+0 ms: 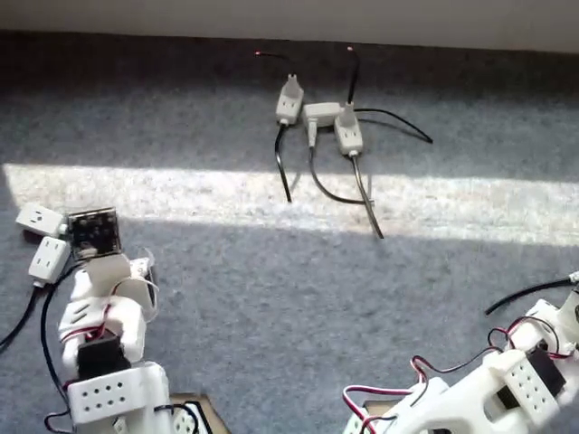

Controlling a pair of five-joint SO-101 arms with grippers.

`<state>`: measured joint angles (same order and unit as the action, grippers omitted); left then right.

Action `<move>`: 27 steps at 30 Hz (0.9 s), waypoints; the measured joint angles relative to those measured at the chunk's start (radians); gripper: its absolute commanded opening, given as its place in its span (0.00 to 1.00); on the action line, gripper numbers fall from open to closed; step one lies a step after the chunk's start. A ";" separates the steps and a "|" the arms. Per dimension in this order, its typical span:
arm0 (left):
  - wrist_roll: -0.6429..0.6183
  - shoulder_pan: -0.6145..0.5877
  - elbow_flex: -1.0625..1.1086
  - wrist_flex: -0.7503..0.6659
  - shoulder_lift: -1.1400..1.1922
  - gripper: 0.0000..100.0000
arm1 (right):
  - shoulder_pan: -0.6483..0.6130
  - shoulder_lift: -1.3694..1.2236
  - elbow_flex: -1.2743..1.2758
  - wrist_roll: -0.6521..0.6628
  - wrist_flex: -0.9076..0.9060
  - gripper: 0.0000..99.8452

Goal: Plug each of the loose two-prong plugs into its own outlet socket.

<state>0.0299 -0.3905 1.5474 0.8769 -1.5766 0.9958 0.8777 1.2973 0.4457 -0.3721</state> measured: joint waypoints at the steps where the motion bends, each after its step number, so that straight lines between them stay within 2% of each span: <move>1: 0.000 -0.037 0.000 0.028 -0.032 0.13 | -0.005 0.000 0.000 0.000 0.000 0.09; 6: 0.006 -0.227 0.000 0.094 -0.150 0.13 | -0.011 0.000 0.000 0.005 -0.048 0.09; 8: 0.057 -0.315 0.000 0.101 -0.155 0.13 | -0.011 0.000 0.000 0.008 -0.066 0.09; 13: 0.227 -0.356 -0.006 0.107 -0.048 0.13 | -0.011 0.000 0.000 0.091 -0.071 0.09; 20: 0.483 -0.359 -0.235 0.109 0.330 0.13 | 0.003 0.000 0.000 0.117 -0.071 0.09; 27: 0.677 -0.457 -0.672 0.109 0.878 0.13 | 0.006 0.000 0.021 0.117 -0.071 0.09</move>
<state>0.7066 -0.8477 0.8753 0.9858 -0.6989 1.0019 0.8777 1.3188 0.5623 -0.4427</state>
